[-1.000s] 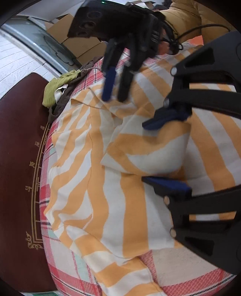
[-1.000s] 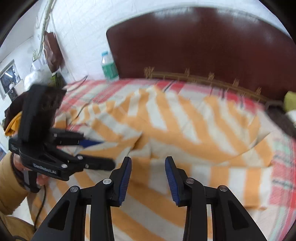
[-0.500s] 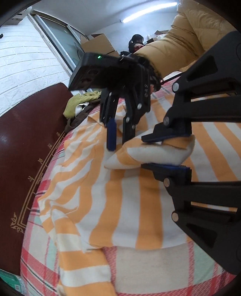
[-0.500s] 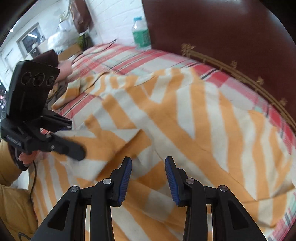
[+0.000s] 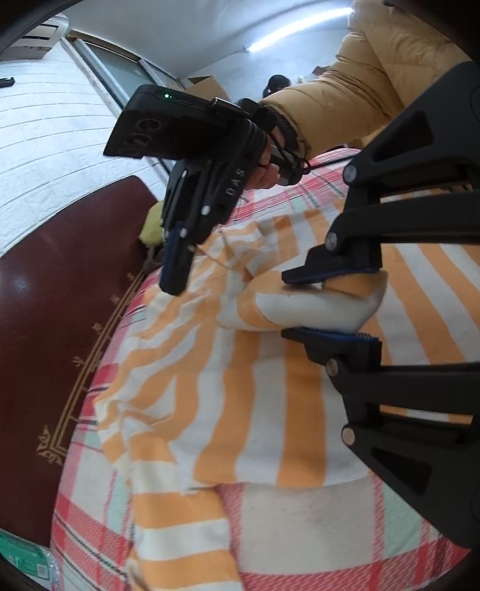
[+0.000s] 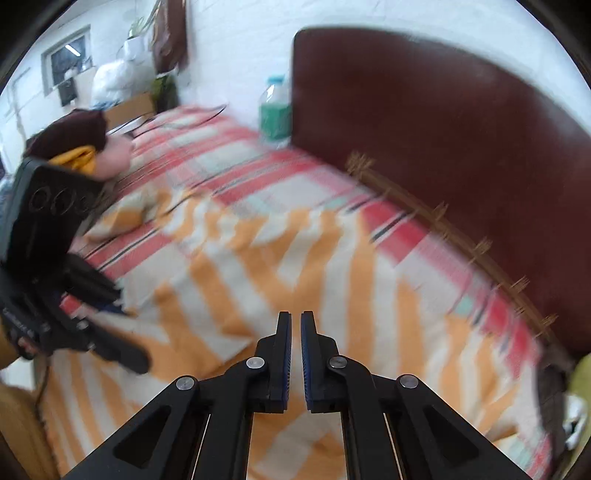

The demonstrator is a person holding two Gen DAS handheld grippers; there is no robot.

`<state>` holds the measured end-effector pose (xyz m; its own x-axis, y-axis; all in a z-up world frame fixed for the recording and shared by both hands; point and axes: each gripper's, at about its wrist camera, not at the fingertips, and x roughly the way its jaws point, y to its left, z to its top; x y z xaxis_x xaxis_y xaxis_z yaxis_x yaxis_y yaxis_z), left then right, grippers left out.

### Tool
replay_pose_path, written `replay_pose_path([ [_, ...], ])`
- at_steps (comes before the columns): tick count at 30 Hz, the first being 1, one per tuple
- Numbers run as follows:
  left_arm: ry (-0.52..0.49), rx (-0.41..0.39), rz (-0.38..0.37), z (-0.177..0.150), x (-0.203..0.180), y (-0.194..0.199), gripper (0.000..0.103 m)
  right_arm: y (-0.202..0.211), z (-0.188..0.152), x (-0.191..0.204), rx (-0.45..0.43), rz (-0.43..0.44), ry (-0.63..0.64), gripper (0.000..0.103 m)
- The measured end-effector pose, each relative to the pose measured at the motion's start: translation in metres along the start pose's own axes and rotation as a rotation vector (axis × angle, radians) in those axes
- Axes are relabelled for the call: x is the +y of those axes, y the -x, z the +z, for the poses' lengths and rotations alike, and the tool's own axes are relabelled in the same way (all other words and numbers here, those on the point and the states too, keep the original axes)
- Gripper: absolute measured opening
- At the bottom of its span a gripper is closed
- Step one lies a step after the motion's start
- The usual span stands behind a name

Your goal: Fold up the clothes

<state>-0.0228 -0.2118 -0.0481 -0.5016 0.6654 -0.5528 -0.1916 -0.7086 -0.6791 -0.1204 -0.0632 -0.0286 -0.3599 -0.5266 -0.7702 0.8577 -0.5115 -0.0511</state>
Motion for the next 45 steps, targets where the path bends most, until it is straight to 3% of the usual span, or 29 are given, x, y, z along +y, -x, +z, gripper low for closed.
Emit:
replay_pose_path([
  [1, -0.001, 0.001, 0.009, 0.002, 0.002, 0.0, 0.024, 0.0, 0.001, -0.006, 0.01, 0.031, -0.029, 0.008],
  [3, -0.007, 0.041, 0.021, 0.001, 0.004, -0.005, 0.027, 0.001, -0.005, -0.017, 0.031, 0.05, -0.053, 0.029],
  [4, -0.013, 0.053, 0.022, -0.002, 0.005, -0.006, 0.03, 0.002, -0.011, -0.021, 0.042, 0.026, -0.041, 0.033],
  [5, -0.019, 0.064, 0.023, -0.005, 0.006, -0.007, 0.041, 0.001, -0.017, -0.026, 0.07, 0.01, -0.03, 0.036],
  [7, -0.036, 0.087, 0.033, -0.011, 0.006, -0.01, 0.049, 0.003, -0.035, -0.041, 0.132, -0.025, -0.031, 0.036],
  [12, -0.091, 0.134, 0.064, -0.018, 0.0, -0.02, 0.049, 0.0, -0.07, -0.071, 0.27, -0.09, -0.026, 0.039],
  [16, -0.107, 0.142, 0.064, -0.021, -0.008, -0.019, 0.049, -0.004, -0.081, -0.07, 0.322, -0.062, 0.007, 0.039],
  [24, -0.125, 0.167, 0.07, -0.027, -0.007, -0.016, 0.049, -0.003, -0.079, -0.037, 0.308, -0.082, 0.203, 0.039],
  [29, -0.126, 0.172, 0.07, -0.027, -0.009, -0.017, 0.049, -0.025, -0.068, -0.013, 0.339, 0.019, 0.343, 0.039],
  [31, -0.112, 0.177, 0.068, -0.026, -0.006, -0.02, 0.049, -0.033, -0.065, -0.01, 0.349, 0.054, 0.369, 0.038],
  [33, -0.104, 0.176, 0.074, -0.026, -0.004, -0.02, 0.049, -0.035, -0.061, -0.015, 0.352, 0.112, 0.312, 0.019],
  [35, -0.097, 0.162, 0.082, -0.026, -0.003, -0.019, 0.049, -0.034, -0.06, -0.014, 0.347, 0.116, 0.298, 0.01],
  [36, -0.094, 0.156, 0.085, -0.025, -0.002, -0.018, 0.048, -0.033, -0.059, -0.012, 0.343, 0.107, 0.302, 0.008],
  [38, -0.085, 0.145, 0.082, -0.022, -0.001, -0.017, 0.036, -0.03, -0.054, -0.014, 0.321, 0.073, 0.286, 0.007],
  [45, -0.052, 0.077, 0.085, -0.003, 0.003, -0.012, 0.035, -0.027, -0.02, -0.04, 0.201, -0.054, 0.114, 0.007],
])
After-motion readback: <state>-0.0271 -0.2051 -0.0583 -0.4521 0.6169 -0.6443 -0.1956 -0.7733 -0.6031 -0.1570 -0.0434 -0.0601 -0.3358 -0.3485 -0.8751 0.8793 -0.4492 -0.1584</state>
